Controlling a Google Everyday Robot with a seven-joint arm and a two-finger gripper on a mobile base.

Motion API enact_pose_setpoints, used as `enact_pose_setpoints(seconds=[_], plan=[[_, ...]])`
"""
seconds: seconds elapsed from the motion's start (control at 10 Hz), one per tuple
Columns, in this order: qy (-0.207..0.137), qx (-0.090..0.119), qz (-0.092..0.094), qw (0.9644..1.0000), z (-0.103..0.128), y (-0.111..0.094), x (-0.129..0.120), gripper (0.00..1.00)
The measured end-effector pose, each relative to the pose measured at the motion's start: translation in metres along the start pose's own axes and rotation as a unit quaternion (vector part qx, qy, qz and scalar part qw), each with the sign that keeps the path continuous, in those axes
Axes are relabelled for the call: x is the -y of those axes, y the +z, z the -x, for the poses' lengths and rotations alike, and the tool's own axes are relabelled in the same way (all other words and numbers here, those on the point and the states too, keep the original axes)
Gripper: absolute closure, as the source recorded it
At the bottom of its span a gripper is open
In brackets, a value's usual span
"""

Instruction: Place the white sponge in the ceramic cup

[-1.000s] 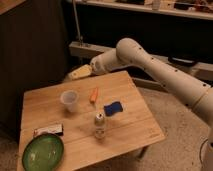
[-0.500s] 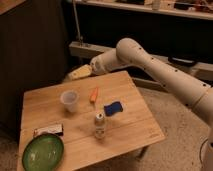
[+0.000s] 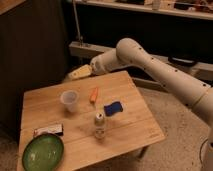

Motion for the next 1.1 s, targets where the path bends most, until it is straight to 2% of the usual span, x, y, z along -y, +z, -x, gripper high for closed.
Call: enact_pose_setpoints(seconds=[0.3, 0.4, 0.5, 0.6, 0.7, 0.9, 1.0, 1.1], plan=[[-0.005, -0.002, -0.006, 1.0000, 0.002, -0.003, 0.001, 0.20], [-0.025, -0.010, -0.026, 0.9993, 0.007, -0.011, 0.003, 0.20], [-0.064, -0.029, -0.055, 0.9960, 0.013, -0.021, 0.005, 0.20], [-0.119, -0.058, -0.084, 0.9876, 0.019, -0.032, 0.005, 0.20], [-0.186, -0.096, -0.124, 0.9700, 0.025, -0.049, 0.006, 0.20], [-0.269, -0.146, -0.172, 0.9365, 0.027, -0.086, 0.016, 0.20], [-0.285, -0.156, -0.180, 0.9285, 0.029, -0.091, 0.018, 0.20], [-0.288, -0.157, -0.180, 0.9275, 0.030, -0.092, 0.017, 0.20]])
